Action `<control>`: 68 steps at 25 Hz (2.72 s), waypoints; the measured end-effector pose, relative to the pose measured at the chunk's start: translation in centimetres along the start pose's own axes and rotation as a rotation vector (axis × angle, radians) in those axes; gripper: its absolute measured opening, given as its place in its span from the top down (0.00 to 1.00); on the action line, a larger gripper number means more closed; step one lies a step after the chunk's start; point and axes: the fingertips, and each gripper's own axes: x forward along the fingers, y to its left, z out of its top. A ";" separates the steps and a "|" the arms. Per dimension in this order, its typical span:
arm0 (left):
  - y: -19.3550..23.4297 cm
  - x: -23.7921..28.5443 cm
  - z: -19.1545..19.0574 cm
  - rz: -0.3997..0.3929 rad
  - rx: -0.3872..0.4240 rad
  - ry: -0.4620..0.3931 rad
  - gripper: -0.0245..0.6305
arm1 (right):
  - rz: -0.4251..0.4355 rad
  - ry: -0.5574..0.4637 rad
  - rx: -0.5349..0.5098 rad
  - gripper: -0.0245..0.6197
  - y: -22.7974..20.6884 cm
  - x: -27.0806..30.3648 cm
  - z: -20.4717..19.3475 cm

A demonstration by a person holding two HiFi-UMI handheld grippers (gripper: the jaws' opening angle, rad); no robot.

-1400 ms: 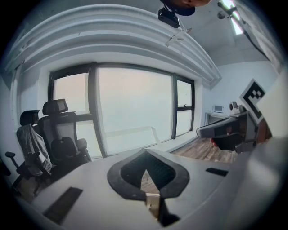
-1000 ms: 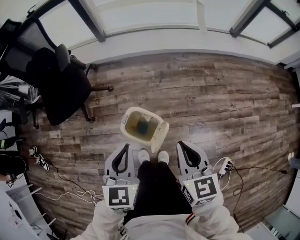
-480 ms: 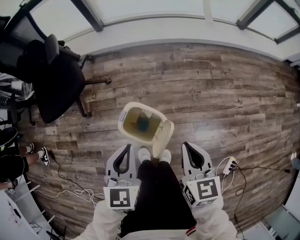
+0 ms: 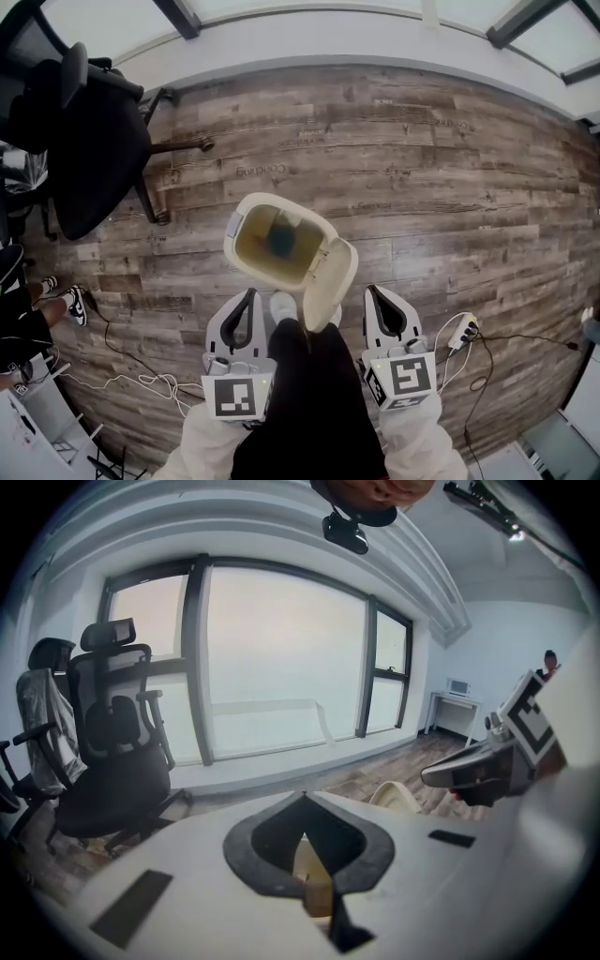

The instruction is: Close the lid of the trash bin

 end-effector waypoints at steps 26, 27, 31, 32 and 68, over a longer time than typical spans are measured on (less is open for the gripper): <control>4.9 2.5 -3.7 0.040 -0.071 0.039 0.96 | 0.122 0.105 -0.029 0.93 3.4 7.1 -3.2; 5.3 2.4 -3.7 0.044 -0.074 0.036 0.96 | 0.130 0.114 -0.038 0.93 3.9 7.5 -3.3; 7.2 1.9 -3.6 0.071 -0.094 0.025 0.96 | 0.145 0.148 -0.064 0.93 5.6 9.3 -3.7; 7.8 1.8 -3.6 0.078 -0.102 0.024 0.96 | 0.147 0.154 -0.068 0.93 6.0 9.8 -3.8; 19.1 1.9 -8.7 0.153 -0.249 0.082 0.96 | 0.176 0.358 -0.234 0.93 12.6 25.5 -8.8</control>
